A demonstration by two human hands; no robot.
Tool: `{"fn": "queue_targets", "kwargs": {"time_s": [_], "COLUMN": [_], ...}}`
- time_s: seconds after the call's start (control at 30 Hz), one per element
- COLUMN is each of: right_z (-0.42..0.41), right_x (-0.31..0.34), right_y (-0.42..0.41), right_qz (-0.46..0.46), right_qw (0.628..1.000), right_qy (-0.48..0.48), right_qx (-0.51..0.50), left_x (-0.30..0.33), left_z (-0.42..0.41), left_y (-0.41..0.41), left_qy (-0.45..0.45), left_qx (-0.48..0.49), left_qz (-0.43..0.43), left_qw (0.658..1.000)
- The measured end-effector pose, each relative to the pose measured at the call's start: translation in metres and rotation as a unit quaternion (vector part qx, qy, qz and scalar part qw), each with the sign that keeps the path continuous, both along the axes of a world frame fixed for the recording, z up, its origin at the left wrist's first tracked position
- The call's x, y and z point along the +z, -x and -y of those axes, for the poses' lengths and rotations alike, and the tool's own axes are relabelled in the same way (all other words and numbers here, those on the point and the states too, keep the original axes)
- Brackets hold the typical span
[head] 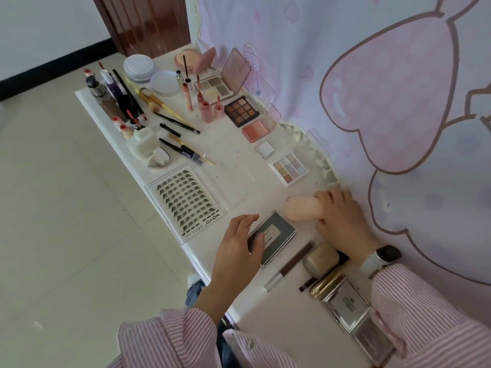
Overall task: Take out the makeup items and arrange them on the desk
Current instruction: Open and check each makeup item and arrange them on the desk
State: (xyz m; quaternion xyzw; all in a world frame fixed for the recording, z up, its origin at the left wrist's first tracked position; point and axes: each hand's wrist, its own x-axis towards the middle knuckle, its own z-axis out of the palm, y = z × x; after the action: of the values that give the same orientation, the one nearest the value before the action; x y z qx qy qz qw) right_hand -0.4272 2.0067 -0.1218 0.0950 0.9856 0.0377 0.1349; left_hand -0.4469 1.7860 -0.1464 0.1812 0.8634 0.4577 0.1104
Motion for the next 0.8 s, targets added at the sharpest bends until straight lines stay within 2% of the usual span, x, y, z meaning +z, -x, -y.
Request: {"fn": "queue_targets", "kwargs": {"time_s": [0.17, 0.27, 0.4, 0.47, 0.57, 0.7, 0.77, 0.8], "right_z": [0.01, 0.015, 0.013, 0.011, 0.01, -0.005, -0.011, -0.011], "right_x": [0.014, 0.017, 0.022, 0.024, 0.026, 0.034, 0.035, 0.034], "right_y": [-0.01, -0.012, -0.012, -0.013, -0.017, -0.016, -0.011, -0.007], "right_qz": [-0.06, -0.045, -0.055, -0.057, -0.048, -0.086, -0.087, -0.08], "right_qw": [0.994, 0.993, 0.994, 0.995, 0.994, 0.987, 0.986, 0.981], "right_qy": [-0.036, -0.048, -0.056, -0.063, -0.081, -0.079, -0.018, 0.046], "right_qx": [-0.08, -0.1, -0.074, -0.052, -0.049, -0.11, -0.142, -0.168], "left_x": [-0.004, -0.01, -0.016, -0.02, -0.023, -0.022, -0.024, -0.024], "left_z": [0.001, 0.0, -0.009, -0.017, -0.025, -0.014, -0.008, -0.007], "left_y": [-0.001, -0.002, 0.001, 0.003, 0.005, -0.003, -0.008, -0.01], "left_qy": [0.025, 0.1, 0.232, 0.266, 0.252, 0.233, 0.231, 0.231], "left_qx": [-0.048, -0.101, -0.112, -0.115, -0.11, -0.097, -0.09, -0.091], "left_qz": [0.006, -0.024, -0.063, -0.077, -0.097, -0.142, -0.143, -0.134], "left_qw": [0.999, 0.99, 0.964, 0.954, 0.957, 0.957, 0.958, 0.959]}}
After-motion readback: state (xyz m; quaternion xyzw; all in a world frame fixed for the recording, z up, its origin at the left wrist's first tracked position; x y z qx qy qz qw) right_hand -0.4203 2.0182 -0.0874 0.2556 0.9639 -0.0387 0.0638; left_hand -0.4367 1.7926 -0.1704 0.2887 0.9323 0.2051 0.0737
